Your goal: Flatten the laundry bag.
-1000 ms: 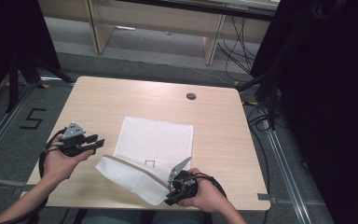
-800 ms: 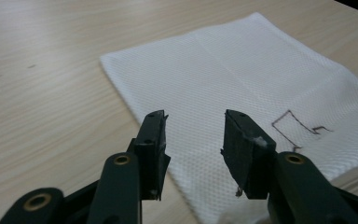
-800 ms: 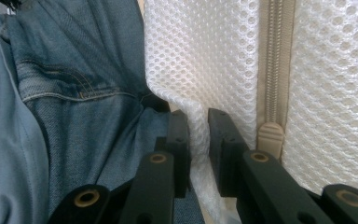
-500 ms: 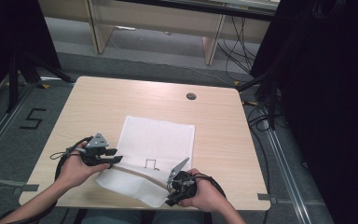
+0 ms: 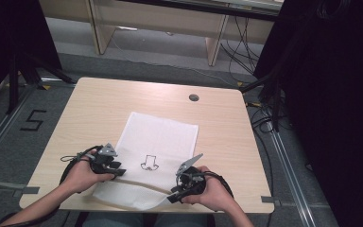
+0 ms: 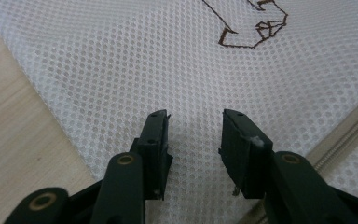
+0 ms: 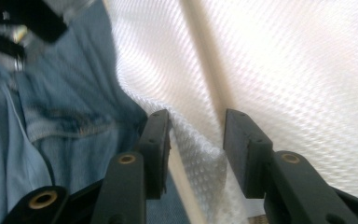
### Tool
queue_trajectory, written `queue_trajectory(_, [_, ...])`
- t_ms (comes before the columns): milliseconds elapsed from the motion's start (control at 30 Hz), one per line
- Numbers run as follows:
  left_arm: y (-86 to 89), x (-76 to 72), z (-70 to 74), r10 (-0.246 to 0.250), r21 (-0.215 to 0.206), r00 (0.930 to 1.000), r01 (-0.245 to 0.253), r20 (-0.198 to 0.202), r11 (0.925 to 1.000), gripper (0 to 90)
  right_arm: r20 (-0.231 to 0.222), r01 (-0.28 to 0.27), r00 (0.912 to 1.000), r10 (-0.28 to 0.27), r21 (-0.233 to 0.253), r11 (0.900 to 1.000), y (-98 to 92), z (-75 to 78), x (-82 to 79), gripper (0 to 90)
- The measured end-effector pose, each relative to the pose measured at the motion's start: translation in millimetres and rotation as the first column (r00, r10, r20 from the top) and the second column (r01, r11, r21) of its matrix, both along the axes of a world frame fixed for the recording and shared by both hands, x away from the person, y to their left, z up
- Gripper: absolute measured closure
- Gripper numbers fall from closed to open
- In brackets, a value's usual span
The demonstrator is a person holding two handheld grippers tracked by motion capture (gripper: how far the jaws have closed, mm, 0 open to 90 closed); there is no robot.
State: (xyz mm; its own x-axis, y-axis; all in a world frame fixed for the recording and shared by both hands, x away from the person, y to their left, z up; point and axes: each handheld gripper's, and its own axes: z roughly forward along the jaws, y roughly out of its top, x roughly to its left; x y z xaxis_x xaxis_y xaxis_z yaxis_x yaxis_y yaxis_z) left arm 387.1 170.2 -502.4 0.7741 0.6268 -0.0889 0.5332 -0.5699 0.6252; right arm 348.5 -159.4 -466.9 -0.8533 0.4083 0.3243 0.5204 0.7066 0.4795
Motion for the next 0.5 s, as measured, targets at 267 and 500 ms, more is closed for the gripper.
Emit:
queue_trajectory(267, [-0.9,-0.6,-0.6,0.012,-0.002,0.9999,-0.012,0.003,0.9999,60.2,0.012,0.108,0.9936,-0.112,0.166,0.980,-20.6,16.8,11.0,59.1])
queue_trajectory(500, [-1.6,-0.5,-1.5,0.022,-0.028,0.9996,-0.022,-0.015,0.9994,58.1,0.056,0.233,0.9700,-0.237,0.064,0.970,-29.8,8.1,18.1,73.8])
